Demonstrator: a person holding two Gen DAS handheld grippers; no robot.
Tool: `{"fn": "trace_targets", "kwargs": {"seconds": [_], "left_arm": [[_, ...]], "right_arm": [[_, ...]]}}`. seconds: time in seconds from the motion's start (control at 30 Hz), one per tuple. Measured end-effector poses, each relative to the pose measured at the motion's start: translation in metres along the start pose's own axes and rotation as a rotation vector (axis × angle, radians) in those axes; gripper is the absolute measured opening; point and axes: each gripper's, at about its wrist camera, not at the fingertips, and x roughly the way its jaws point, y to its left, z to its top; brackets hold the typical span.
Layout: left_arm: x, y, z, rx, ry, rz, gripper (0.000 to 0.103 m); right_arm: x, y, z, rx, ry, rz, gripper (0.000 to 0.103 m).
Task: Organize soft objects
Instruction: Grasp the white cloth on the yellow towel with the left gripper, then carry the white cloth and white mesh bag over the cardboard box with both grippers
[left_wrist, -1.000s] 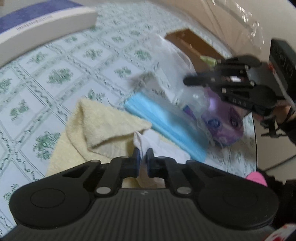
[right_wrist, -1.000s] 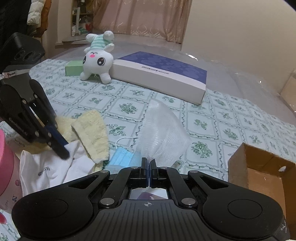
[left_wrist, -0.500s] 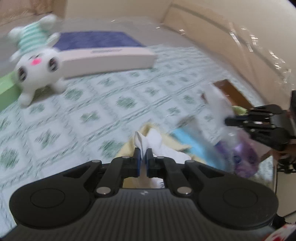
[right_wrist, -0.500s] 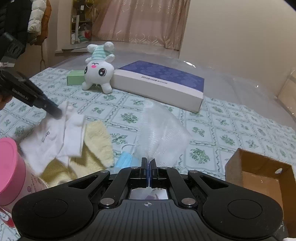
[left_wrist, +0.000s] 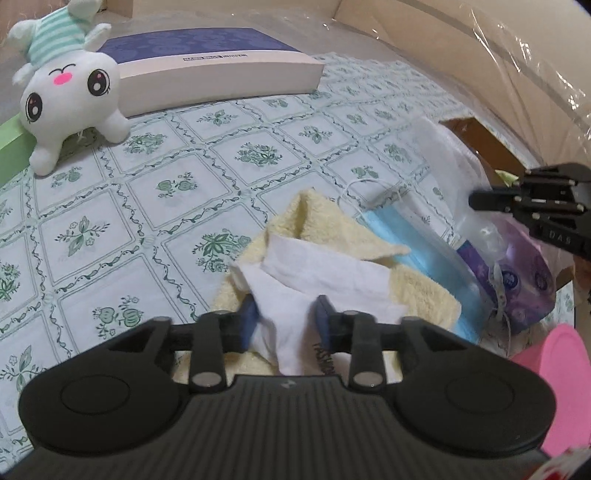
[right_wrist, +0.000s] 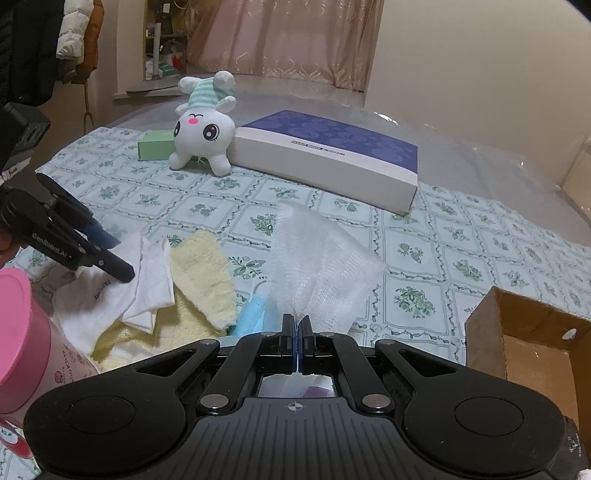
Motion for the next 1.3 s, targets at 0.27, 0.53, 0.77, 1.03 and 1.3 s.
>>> {"fn": "trace_targets", "kwargs": {"seconds": [0.27, 0.53, 0.77, 1.03, 1.3], "left_arm": [[-0.028, -0.009, 0.001, 0.028, -0.063, 0.079, 0.005], [-0.095, -0.018, -0.004, 0.003, -0.217, 0.209, 0.004], [-0.149, -0.034, -0.027, -0.011, -0.292, 0.343, 0.004], [-0.191, -0.062, -0.073, -0.049, -0.299, 0.377, 0.004], [-0.219, -0.111, -0.121, -0.036, -0.303, 0.433, 0.004]], "right_arm": [[-0.021, 0.0, 0.005, 0.011, -0.032, -0.01, 0.0], [-0.06, 0.005, 0.004, 0.027, -0.074, -0.015, 0.0], [-0.101, 0.014, -0.006, 0.035, -0.1, -0.022, 0.0], [-0.153, 0.028, -0.024, 0.038, -0.132, -0.014, 0.001], [-0.199, 0.041, -0.051, 0.057, -0.16, 0.0, 0.0]]}}
